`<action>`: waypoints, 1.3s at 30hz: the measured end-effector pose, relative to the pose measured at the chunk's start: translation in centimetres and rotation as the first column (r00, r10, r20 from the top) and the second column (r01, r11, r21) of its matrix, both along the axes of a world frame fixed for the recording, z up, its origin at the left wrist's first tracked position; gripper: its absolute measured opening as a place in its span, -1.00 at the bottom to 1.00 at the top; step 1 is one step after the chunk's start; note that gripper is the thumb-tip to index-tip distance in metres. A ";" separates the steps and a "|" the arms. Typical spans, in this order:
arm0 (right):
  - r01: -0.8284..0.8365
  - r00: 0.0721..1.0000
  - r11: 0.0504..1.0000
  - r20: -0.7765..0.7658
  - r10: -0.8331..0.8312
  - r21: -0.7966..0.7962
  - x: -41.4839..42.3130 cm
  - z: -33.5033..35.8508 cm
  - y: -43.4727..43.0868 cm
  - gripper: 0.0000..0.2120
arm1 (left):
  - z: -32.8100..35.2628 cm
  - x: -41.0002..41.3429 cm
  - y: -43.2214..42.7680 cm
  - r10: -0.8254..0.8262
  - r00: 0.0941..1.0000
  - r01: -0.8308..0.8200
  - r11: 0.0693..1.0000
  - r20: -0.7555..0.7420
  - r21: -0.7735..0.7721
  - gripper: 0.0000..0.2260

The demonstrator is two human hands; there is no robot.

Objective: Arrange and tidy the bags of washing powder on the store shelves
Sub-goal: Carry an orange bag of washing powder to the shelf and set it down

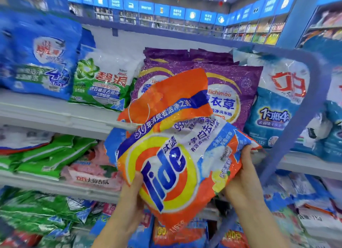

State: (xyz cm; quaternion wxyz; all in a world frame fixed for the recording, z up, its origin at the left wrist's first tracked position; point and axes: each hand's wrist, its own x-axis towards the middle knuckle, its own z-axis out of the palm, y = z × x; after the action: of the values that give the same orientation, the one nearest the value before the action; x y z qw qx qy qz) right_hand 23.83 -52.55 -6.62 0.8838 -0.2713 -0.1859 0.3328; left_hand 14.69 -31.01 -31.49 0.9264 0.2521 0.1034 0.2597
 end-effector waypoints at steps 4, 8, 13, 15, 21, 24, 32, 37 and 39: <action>0.066 0.978 0.992 0.205 -0.043 -0.108 1.7 -0.7 -0.1 -0.16 | 23.9 -5.8 -3.6 0.236 0.972 -0.211 0.865 0.002 0.456 -0.15; 0.237 0.904 0.970 0.377 -0.200 -0.052 3.0 1.4 0.0 -0.59 | 27.9 -6.7 -0.9 0.381 0.921 -0.340 0.677 0.084 0.653 -0.40; 0.399 0.694 0.917 0.659 -0.289 -0.018 3.7 6.6 2.0 -0.29 | 33.8 -6.7 -0.1 0.442 0.888 -0.359 0.488 0.130 0.796 -0.44; 0.535 0.582 0.844 0.743 -0.331 -0.043 3.7 8.2 3.4 -0.36 | 35.1 -6.2 0.0 0.405 0.903 -0.329 0.443 0.141 0.834 -0.44; 0.622 0.514 0.781 0.781 -0.353 -0.056 6.0 12.8 4.7 -0.61 | 37.3 -4.2 2.2 0.480 0.873 -0.280 0.353 0.083 0.893 -0.68; 0.501 0.565 0.844 0.811 -0.153 -0.190 7.5 14.7 4.5 -0.39 | 37.5 -3.3 3.6 0.494 0.868 -0.263 0.370 0.051 0.891 -0.57; 0.432 0.706 0.858 0.697 -0.130 -0.278 8.1 15.4 4.9 -0.78 | 37.2 -2.6 4.4 0.470 0.882 -0.233 0.461 -0.013 0.856 -0.72; 0.376 0.810 0.912 0.535 -0.238 -0.164 6.0 15.2 6.6 -0.85 | 37.3 -3.4 5.0 0.472 0.881 -0.231 0.506 -0.042 0.831 -0.72; 0.347 0.817 0.928 0.529 -0.230 -0.132 5.1 15.6 7.5 -0.84 | 37.3 -4.1 5.4 0.503 0.863 -0.249 0.500 -0.044 0.829 -0.78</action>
State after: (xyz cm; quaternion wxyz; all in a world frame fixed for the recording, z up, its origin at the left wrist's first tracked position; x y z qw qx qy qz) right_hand 28.96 -45.06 8.94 0.8083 -0.4711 -0.3282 0.1301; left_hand 10.58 -25.64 5.77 0.6068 0.6451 0.1584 0.4366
